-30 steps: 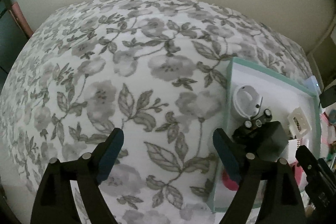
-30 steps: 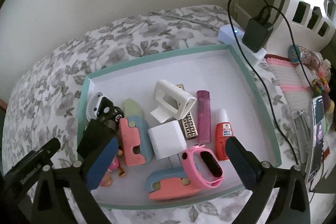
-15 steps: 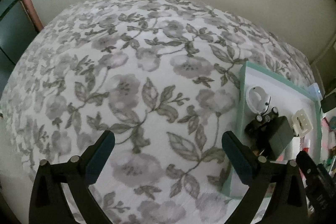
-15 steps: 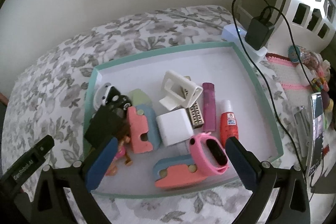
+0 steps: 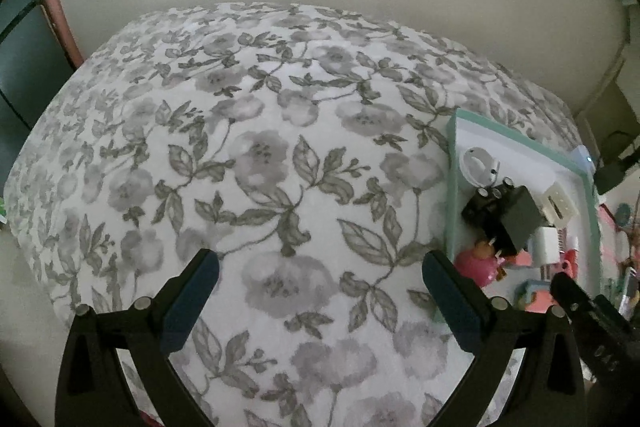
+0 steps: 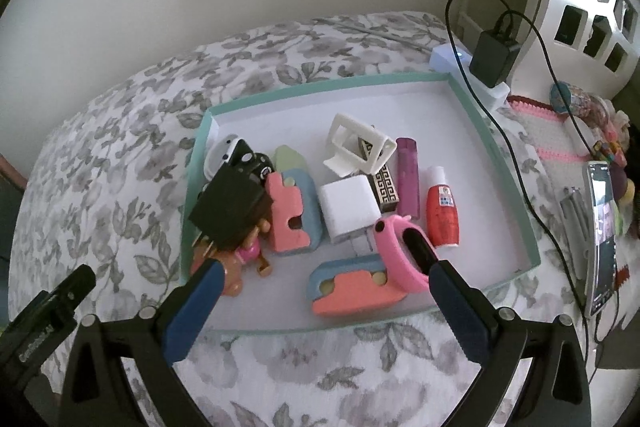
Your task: Organize rigid objects
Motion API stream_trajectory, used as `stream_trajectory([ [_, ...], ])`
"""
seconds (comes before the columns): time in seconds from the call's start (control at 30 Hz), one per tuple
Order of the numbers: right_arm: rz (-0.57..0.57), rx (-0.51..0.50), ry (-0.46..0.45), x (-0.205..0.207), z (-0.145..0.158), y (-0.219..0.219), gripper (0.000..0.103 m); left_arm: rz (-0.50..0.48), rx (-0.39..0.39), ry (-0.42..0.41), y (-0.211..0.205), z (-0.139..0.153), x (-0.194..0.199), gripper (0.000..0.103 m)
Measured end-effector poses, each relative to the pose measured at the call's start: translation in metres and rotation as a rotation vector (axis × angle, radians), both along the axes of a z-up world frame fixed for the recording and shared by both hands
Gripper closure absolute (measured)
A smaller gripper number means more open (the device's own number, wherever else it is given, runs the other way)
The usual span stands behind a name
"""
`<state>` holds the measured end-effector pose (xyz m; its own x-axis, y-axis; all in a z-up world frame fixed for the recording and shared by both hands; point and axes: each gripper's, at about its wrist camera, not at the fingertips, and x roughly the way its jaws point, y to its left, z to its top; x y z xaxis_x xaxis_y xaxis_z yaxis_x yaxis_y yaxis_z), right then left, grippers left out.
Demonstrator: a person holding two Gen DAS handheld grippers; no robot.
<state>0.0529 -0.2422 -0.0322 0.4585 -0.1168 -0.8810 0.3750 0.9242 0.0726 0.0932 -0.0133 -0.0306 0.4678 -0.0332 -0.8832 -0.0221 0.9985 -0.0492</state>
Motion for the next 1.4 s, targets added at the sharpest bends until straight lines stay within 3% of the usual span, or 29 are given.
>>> stream_trajectory([
  [0.17, 0.024, -0.02, 0.001, -0.008, 0.002, 0.009, 0.0, -0.011, -0.009, 0.022, 0.001, -0.001, -0.005, 0.002],
  [0.6, 0.032, -0.016, -0.02, -0.023, 0.006, 0.013, 0.0, -0.045, -0.016, -0.009, 0.004, 0.009, -0.024, 0.002],
  [1.4, 0.039, -0.014, -0.04, -0.025, 0.01, 0.015, 0.0, -0.087, 0.015, -0.003, 0.0, 0.011, -0.025, 0.002],
])
